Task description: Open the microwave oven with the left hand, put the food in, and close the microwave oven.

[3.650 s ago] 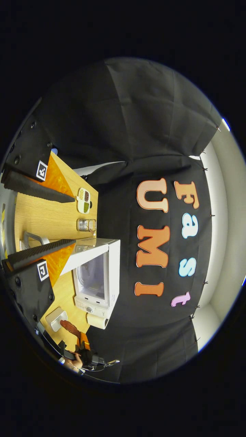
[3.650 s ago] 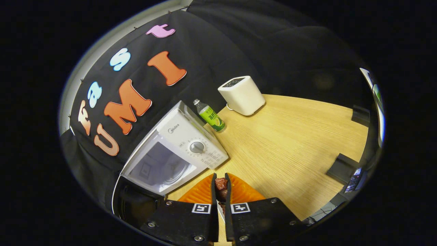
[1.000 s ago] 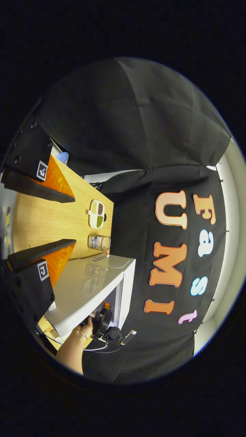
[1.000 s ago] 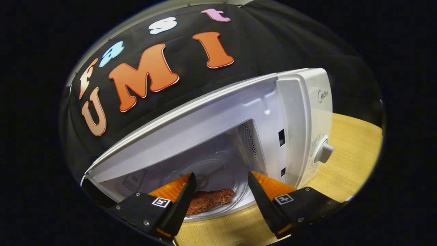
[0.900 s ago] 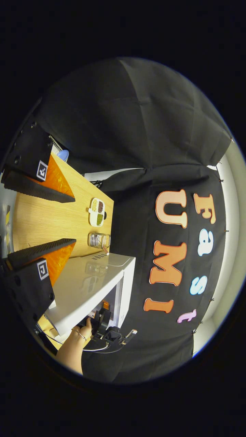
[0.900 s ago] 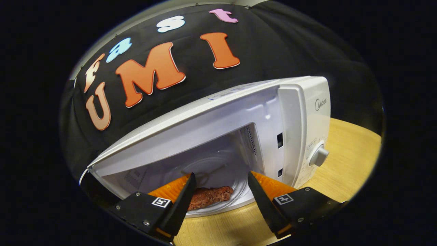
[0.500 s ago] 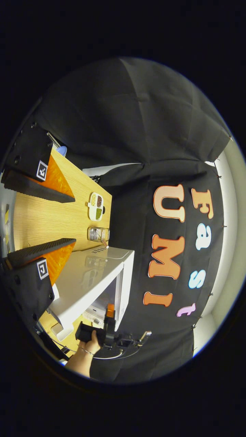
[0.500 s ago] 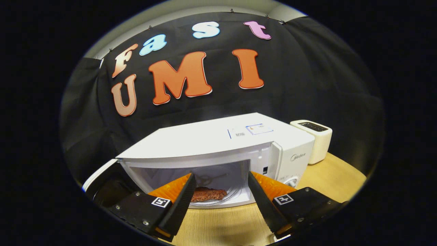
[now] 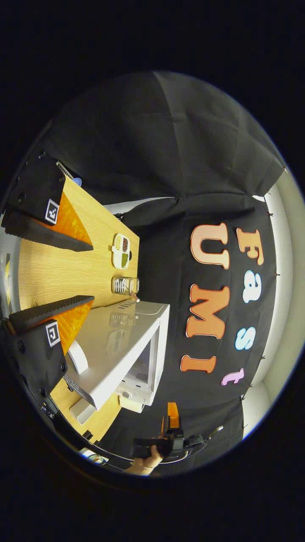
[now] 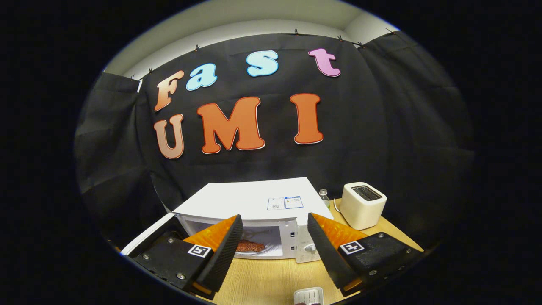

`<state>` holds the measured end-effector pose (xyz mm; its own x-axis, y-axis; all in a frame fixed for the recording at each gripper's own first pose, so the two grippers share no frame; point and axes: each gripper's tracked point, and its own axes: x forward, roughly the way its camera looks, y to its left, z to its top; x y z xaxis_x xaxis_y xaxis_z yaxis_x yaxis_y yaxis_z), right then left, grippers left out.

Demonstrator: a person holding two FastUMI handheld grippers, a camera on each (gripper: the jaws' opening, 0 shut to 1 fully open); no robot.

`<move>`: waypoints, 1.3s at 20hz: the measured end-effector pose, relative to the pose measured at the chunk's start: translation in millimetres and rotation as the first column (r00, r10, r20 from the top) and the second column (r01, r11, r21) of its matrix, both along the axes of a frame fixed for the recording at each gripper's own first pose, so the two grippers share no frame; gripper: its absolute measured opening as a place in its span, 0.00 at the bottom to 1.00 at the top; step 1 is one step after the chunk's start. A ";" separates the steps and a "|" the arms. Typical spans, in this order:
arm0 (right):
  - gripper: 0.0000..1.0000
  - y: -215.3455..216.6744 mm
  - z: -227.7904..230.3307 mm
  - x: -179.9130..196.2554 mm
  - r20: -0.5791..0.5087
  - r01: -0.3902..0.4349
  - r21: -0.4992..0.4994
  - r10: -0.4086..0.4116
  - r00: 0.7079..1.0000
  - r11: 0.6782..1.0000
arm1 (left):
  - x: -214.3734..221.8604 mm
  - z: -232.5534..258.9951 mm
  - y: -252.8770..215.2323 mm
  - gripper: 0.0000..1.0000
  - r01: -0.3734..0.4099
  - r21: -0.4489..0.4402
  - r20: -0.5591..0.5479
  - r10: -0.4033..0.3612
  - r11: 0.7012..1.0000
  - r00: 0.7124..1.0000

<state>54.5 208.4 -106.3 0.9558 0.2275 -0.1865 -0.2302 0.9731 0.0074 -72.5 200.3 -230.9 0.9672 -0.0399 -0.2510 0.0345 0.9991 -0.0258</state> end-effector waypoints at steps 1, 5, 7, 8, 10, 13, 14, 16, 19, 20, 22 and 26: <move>0.94 -8.0 4.6 -3.9 0.005 0.007 -0.002 -0.007 1.000 1.000 | 0.1 -5.2 -4.4 0.71 0.013 -0.002 -0.007 -0.013 1.000 1.000; 0.94 -37.7 16.5 -13.0 0.023 0.045 -0.030 -0.044 0.999 0.999 | 7.1 -16.7 -26.5 0.65 0.079 -0.017 -0.022 -0.079 0.997 0.997; 0.94 -50.1 19.4 -18.6 0.022 0.063 -0.027 -0.062 0.998 0.998 | 12.9 -24.1 -31.5 0.65 0.094 -0.009 -0.033 -0.095 0.995 0.995; 0.94 -57.5 21.9 -20.6 0.025 0.073 -0.025 -0.073 0.997 0.997 | 19.4 -26.9 -28.9 0.34 0.083 0.002 -0.039 -0.083 0.997 0.996; 0.94 -66.3 25.2 -22.2 0.028 0.089 -0.031 -0.088 0.996 0.996 | 19.5 -24.3 -40.0 0.13 0.101 -0.019 -0.028 -0.102 0.995 0.994; 0.94 -77.9 29.4 -21.4 0.032 0.110 -0.035 -0.109 0.994 0.993 | 26.5 -19.4 -61.6 0.14 0.141 -0.002 0.004 -0.141 0.990 0.990; 0.94 -81.2 30.7 -22.4 0.032 0.113 -0.033 -0.112 0.993 0.993 | 25.9 -17.9 -73.0 0.05 0.164 -0.011 0.005 -0.164 0.986 0.987; 0.95 -90.0 32.8 -24.0 0.030 0.125 -0.037 -0.124 0.992 0.991 | 29.8 -12.6 -94.1 0.05 0.204 -0.030 0.007 -0.204 0.978 0.979; 0.94 -106.5 42.7 -26.8 0.048 0.138 -0.058 -0.136 0.990 0.989 | 34.0 -12.4 -122.9 0.05 0.262 -0.030 0.001 -0.262 0.965 0.965; 0.94 -112.7 45.5 -27.5 0.054 0.145 -0.064 -0.142 0.988 0.987 | 35.6 -12.3 -132.8 0.05 0.278 -0.026 -0.006 -0.278 0.960 0.960; 0.94 -126.8 50.6 -28.0 0.054 0.155 -0.071 -0.151 0.987 0.985 | 40.1 -7.4 -151.0 0.05 0.304 -0.021 -0.003 -0.304 0.952 0.953; 0.95 -159.8 65.8 -26.0 0.061 0.190 -0.053 -0.187 0.980 0.980 | 53.9 2.7 -185.6 0.05 0.333 -0.033 0.008 -0.333 0.942 0.943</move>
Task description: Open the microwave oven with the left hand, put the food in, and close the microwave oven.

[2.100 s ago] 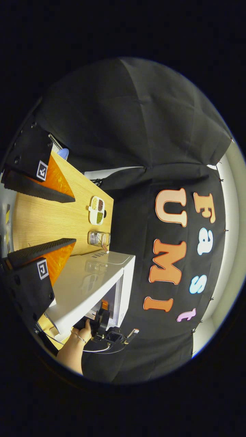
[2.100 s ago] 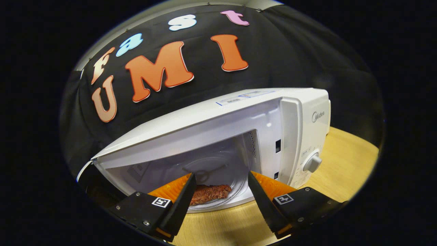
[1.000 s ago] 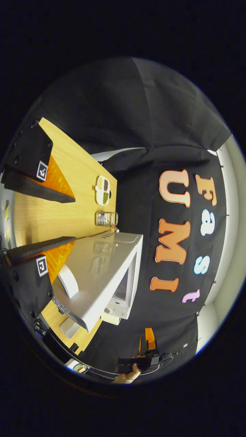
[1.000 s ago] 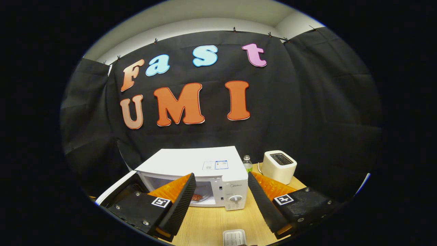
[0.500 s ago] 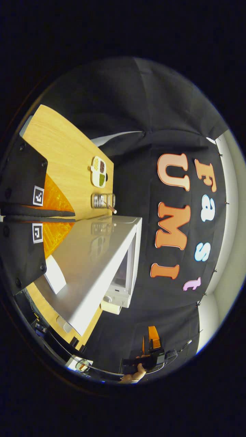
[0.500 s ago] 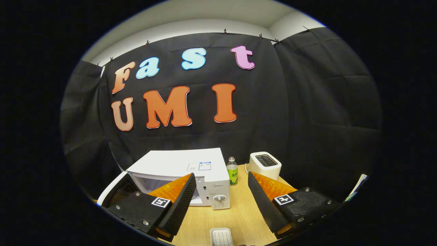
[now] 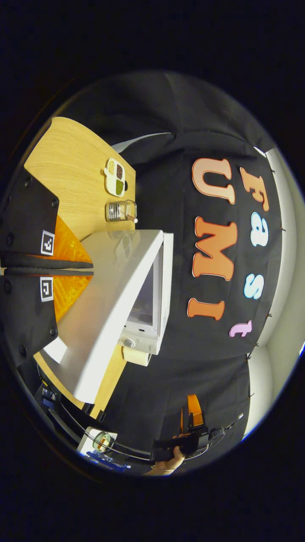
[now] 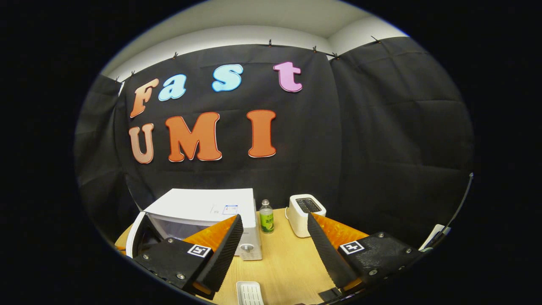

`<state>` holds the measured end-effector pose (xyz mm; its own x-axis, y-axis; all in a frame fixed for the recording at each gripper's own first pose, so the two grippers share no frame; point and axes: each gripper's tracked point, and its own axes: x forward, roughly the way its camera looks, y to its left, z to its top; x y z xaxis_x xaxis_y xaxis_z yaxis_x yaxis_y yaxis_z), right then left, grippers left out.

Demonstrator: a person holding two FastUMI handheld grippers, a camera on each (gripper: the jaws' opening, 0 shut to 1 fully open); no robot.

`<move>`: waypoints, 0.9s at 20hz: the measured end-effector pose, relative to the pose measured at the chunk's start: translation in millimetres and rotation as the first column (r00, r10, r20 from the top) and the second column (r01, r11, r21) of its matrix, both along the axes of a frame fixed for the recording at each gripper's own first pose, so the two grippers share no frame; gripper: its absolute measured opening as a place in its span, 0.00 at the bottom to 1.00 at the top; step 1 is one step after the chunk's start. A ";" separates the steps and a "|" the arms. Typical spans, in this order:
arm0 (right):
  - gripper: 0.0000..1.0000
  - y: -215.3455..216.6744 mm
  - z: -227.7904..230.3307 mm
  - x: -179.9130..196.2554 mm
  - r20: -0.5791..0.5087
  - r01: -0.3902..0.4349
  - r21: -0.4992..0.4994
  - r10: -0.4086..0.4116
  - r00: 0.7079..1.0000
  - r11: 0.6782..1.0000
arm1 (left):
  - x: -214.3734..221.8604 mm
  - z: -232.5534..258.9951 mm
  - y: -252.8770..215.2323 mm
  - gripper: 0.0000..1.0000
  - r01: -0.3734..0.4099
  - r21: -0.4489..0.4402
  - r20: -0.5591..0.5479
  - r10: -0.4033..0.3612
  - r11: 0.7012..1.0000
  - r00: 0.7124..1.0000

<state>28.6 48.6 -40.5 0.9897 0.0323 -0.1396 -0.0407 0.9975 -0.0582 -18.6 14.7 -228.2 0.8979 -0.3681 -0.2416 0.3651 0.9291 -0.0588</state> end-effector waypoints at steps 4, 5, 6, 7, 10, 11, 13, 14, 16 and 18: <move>0.95 -33.1 11.2 5.2 0.017 0.024 0.024 -0.025 1.000 0.999 | 16.9 -0.7 -26.6 0.05 -0.003 0.013 -0.010 0.003 1.000 1.000; 0.95 -39.0 14.2 7.3 0.023 0.022 0.038 -0.023 0.999 0.999 | 19.7 -1.4 -34.9 0.05 -0.001 0.010 -0.016 0.001 1.000 1.000; 0.95 -46.5 17.0 10.0 0.031 0.024 0.047 -0.025 0.999 0.999 | 23.5 0.4 -41.0 0.05 0.001 0.014 -0.016 -0.001 1.000 1.000; 0.95 -55.3 18.6 13.4 0.039 0.031 0.052 -0.033 0.999 0.998 | 26.9 1.5 -47.4 0.05 0.003 0.021 -0.013 -0.003 1.000 1.000; 0.95 -77.2 20.8 22.8 0.050 0.044 0.052 -0.047 0.998 0.998 | 39.4 5.3 -68.9 0.05 0.013 0.038 -0.003 -0.013 0.999 1.000; 0.95 -84.5 21.0 27.7 0.053 0.051 0.046 -0.054 0.997 0.998 | 46.6 7.3 -75.2 0.05 0.013 0.039 -0.002 -0.012 0.999 1.000; 0.95 -95.9 20.9 36.9 0.055 0.063 0.041 -0.065 0.996 0.997 | 58.0 10.5 -90.8 0.05 0.013 0.028 0.007 -0.014 1.000 1.000; 0.95 -100.7 19.8 40.2 0.053 0.064 0.042 -0.066 0.996 0.997 | 64.8 13.0 -98.9 0.05 0.013 0.022 0.010 -0.013 1.000 1.000; 0.95 -106.2 17.8 50.4 0.050 0.064 0.042 -0.066 0.997 0.997 | 76.0 11.5 -112.9 0.00 0.009 0.030 0.013 -0.009 0.999 1.000; 0.95 -112.8 13.7 59.5 0.046 0.065 0.045 -0.067 0.997 0.997 | 90.3 12.2 -126.7 0.05 0.003 0.041 0.021 -0.004 0.999 1.000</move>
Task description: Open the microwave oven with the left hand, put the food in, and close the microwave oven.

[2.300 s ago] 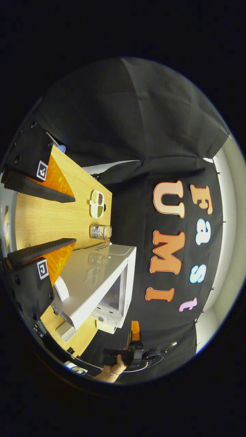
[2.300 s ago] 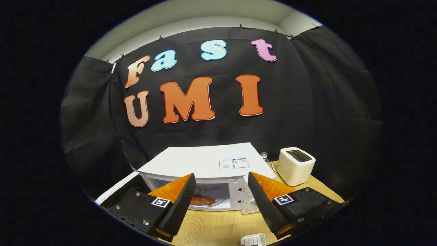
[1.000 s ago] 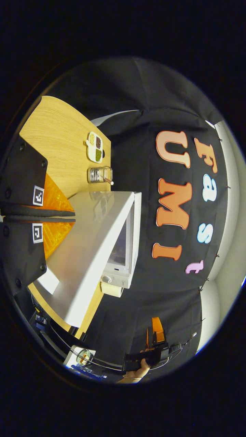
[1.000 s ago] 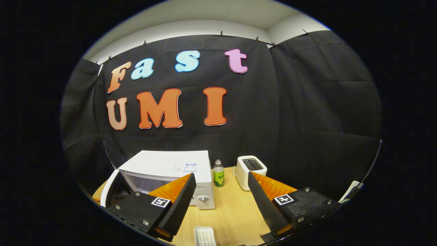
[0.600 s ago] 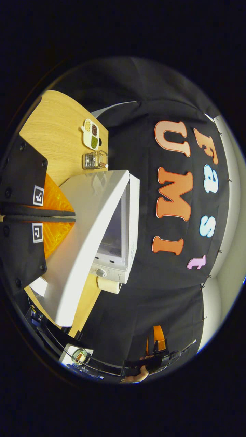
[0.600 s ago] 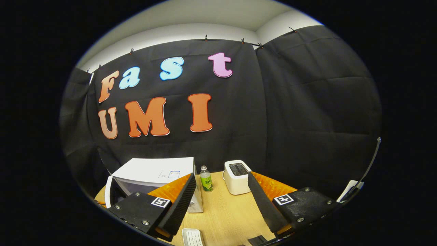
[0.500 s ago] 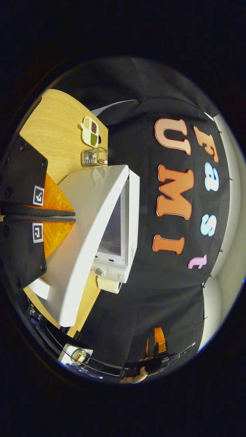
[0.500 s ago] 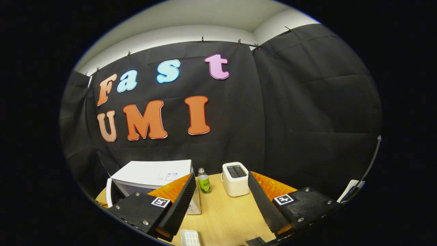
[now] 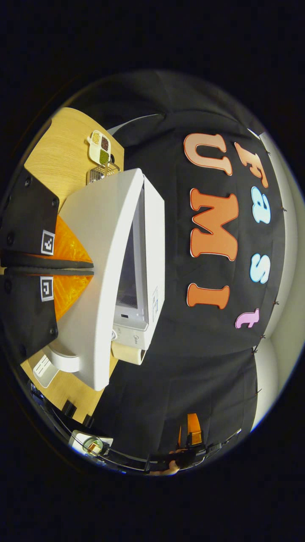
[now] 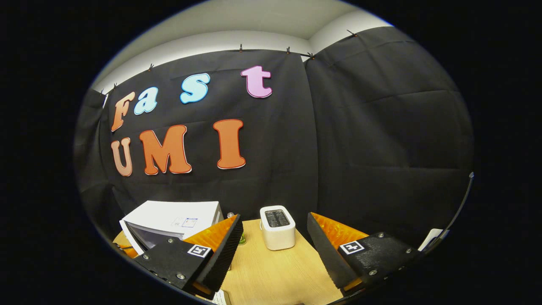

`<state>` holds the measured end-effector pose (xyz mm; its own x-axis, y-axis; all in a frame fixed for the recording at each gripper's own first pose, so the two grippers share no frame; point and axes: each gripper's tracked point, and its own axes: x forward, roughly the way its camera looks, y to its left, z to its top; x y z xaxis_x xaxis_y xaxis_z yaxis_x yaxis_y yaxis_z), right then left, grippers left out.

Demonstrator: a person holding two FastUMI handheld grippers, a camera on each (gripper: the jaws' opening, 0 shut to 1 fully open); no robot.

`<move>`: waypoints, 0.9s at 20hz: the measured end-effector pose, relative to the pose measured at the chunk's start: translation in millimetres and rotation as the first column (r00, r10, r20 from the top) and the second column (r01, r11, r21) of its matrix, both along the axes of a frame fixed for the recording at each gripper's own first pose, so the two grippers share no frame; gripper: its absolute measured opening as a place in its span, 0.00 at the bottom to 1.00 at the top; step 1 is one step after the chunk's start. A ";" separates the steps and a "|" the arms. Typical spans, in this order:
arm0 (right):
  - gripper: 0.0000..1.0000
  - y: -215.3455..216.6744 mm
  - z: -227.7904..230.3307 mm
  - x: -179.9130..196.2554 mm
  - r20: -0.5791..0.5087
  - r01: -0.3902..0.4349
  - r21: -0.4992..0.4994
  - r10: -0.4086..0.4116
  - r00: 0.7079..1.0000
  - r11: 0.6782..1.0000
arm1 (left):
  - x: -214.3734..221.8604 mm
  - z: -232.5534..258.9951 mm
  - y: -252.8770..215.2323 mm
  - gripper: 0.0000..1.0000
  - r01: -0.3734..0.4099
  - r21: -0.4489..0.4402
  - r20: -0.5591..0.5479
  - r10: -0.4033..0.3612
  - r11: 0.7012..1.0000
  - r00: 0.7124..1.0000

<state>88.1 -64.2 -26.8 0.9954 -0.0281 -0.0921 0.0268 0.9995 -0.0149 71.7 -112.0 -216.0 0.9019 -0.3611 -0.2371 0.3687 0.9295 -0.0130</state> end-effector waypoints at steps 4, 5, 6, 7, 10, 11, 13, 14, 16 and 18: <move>0.95 -17.9 -7.3 12.4 -0.017 0.008 -0.003 -0.009 1.000 1.000 | 25.9 -4.6 -19.0 0.05 -0.008 0.003 0.008 0.008 1.000 1.000; 0.95 -20.1 -9.4 18.2 -0.026 0.010 -0.005 -0.010 1.000 1.000 | 35.4 -4.3 -24.7 0.05 -0.013 0.007 0.012 0.013 1.000 1.000; 0.95 -23.1 -11.6 23.5 -0.035 0.010 -0.005 -0.010 0.999 1.000 | 43.0 -5.4 -27.8 0.05 -0.020 0.012 0.013 0.020 1.000 1.000; 0.95 -25.6 -14.3 26.1 -0.044 0.012 -0.006 -0.012 0.999 1.000 | 52.1 -7.1 -31.4 0.05 -0.029 0.017 0.015 0.029 0.999 0.999; 0.95 -36.5 -20.4 33.4 -0.058 0.022 -0.008 -0.022 0.998 1.000 | 75.6 -10.1 -30.8 0.05 -0.079 0.070 0.033 0.077 0.994 0.997; 0.95 -39.1 -21.3 35.1 -0.063 0.023 -0.007 -0.023 0.998 1.000 | 81.4 -11.6 -33.4 0.05 -0.087 0.073 0.038 0.084 0.994 0.996; 0.95 -46.6 -23.9 38.9 -0.066 0.032 -0.013 -0.032 0.997 0.999 | 91.3 -14.6 -37.7 0.05 -0.102 0.072 0.037 0.099 0.992 0.994; 0.95 -49.1 -24.8 40.5 -0.066 0.034 -0.018 -0.036 0.997 0.999 | 92.6 -17.0 -35.6 0.05 -0.120 0.084 0.029 0.118 0.989 0.993; 0.95 -54.6 -26.1 45.6 -0.068 0.043 -0.028 -0.045 0.997 0.999 | 92.7 -15.1 -35.3 0.05 -0.129 0.074 0.054 0.125 0.989 0.991; 0.95 -59.2 -28.4 51.3 -0.078 0.052 -0.022 -0.053 0.996 0.998 | 96.8 -18.2 -34.5 0.05 -0.154 0.072 0.052 0.151 0.985 0.987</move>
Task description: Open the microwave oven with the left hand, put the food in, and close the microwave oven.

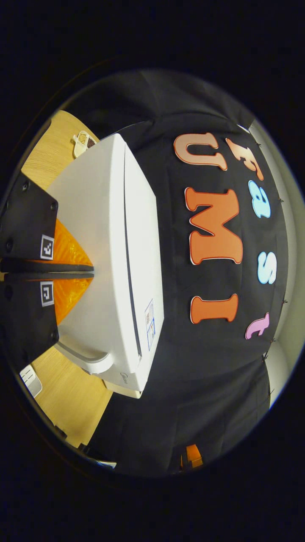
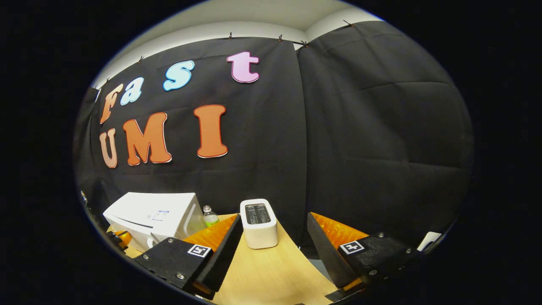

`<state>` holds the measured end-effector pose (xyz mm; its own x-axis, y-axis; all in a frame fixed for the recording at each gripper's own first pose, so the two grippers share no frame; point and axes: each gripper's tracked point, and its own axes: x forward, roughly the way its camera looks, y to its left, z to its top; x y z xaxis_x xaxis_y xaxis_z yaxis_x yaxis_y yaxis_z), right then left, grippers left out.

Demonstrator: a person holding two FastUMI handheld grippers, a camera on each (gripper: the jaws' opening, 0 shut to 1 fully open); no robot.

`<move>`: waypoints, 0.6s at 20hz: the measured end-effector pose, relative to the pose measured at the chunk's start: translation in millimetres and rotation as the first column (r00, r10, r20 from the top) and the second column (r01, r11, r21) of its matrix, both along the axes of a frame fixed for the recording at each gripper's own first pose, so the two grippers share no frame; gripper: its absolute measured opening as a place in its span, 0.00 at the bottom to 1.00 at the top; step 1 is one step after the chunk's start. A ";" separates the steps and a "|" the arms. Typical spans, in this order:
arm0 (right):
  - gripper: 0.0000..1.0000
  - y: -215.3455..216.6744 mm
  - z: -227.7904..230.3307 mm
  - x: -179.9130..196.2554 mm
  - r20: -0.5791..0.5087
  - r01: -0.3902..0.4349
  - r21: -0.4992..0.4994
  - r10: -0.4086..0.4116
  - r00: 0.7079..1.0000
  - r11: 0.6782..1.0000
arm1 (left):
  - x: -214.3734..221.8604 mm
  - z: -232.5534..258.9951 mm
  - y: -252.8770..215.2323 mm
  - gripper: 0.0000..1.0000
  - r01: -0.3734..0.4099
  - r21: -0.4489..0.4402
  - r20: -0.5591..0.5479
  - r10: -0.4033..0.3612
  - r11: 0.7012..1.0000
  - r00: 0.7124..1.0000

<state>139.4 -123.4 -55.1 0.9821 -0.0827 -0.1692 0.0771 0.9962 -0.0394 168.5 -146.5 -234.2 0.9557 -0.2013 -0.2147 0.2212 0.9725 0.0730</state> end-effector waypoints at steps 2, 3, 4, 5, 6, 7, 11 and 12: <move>0.95 -2.3 -1.4 3.9 0.001 0.006 0.009 -0.006 1.000 1.000 | 0.3 -0.5 1.5 0.05 -0.016 0.005 -0.001 0.016 1.000 1.000; 0.95 -2.2 -2.4 4.1 -0.002 0.007 0.009 -0.007 1.000 1.000 | 2.8 1.5 -0.8 0.05 -0.019 0.005 0.011 0.018 1.000 1.000; 0.95 -2.7 -4.9 5.1 -0.006 0.007 0.006 -0.007 1.000 1.000 | 8.7 -0.7 -2.4 0.05 -0.021 0.016 -0.006 0.021 1.000 1.000; 0.95 -3.7 -6.4 3.4 -0.007 0.007 0.002 -0.007 1.000 1.000 | 6.9 -5.8 2.2 0.04 -0.043 0.016 -0.018 0.044 0.999 0.999; 0.95 -3.8 -7.8 1.1 -0.007 0.007 0.000 -0.007 1.000 1.000 | 7.2 -0.9 2.3 0.05 -0.051 0.004 0.005 0.051 0.999 0.999; 0.95 -0.8 -8.7 -0.1 -0.011 0.002 0.000 -0.002 1.000 1.000 | 7.6 -3.3 1.4 0.04 -0.051 0.001 -0.008 0.051 0.999 0.999; 0.95 14.8 -4.8 -2.7 -0.012 -0.030 -0.009 0.030 0.999 1.000 | 0.9 17.5 -0.1 0.05 -0.017 -0.019 -0.021 0.017 1.000 1.000; 0.95 20.5 -2.6 -3.0 -0.011 -0.038 -0.008 0.038 0.999 0.999 | -3.4 27.6 2.0 0.05 -0.012 -0.026 -0.018 0.012 1.000 1.000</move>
<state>136.4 -103.0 -57.7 0.9828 -0.0466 -0.1789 0.0386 0.9981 -0.0480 165.0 -144.5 -206.6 0.9541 -0.1956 -0.2269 0.2105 0.9766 0.0432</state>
